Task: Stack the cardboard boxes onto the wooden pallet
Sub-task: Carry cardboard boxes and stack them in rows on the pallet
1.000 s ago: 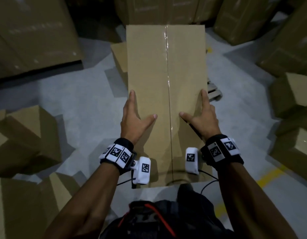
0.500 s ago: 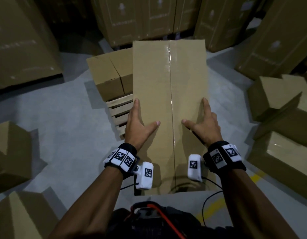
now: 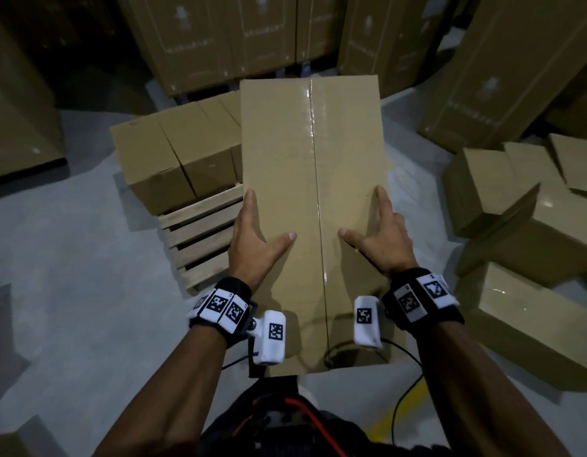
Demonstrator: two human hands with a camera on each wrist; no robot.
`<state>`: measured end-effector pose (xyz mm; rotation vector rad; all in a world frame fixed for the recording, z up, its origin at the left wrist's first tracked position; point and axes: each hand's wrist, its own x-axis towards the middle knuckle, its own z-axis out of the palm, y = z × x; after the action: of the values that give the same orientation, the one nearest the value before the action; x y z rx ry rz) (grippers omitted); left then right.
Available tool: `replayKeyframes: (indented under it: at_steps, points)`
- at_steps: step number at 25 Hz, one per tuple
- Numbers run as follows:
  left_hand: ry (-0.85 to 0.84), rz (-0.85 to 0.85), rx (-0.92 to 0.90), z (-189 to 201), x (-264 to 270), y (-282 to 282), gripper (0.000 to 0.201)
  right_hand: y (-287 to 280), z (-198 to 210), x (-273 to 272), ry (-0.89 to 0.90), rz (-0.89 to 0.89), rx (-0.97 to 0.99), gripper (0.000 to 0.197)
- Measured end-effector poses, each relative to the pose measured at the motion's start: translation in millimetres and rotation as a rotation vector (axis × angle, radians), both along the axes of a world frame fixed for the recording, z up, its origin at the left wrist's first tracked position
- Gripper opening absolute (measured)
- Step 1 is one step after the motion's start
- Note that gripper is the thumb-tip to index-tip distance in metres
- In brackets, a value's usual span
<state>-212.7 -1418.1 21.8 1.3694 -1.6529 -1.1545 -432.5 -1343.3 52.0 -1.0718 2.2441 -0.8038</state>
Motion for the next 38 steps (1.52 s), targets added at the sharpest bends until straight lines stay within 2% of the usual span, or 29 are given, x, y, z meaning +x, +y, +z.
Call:
replayKeyframes:
  at_steps: [4,11,15,20,26,31,38]
  points:
    - [-0.007,-0.039,0.007,-8,-66,-83,0.107,-75,-7,-62,-0.010,-0.041,0.024,0.105]
    - [0.007,-0.127,0.018,10,-190,-213,0.107,-184,10,-180,-0.016,-0.091,-0.008,0.104]
    - [-0.002,-0.126,0.026,7,-258,-256,0.107,-228,0,-251,-0.016,-0.095,-0.013,0.106]
    - [-0.028,-0.049,0.040,-14,-358,-293,0.107,-280,-26,-356,-0.040,-0.044,-0.002,0.107]
    - [-0.076,0.093,0.090,-10,-459,-324,0.109,-344,-20,-469,-0.054,0.115,0.085,0.107]
    - [-0.090,0.152,0.126,-11,-492,-351,0.112,-393,-19,-508,-0.057,0.229,0.110,0.106]
    - [-0.129,0.212,0.184,-41,-483,-411,0.115,-475,-43,-509,-0.082,0.344,0.172,0.108]
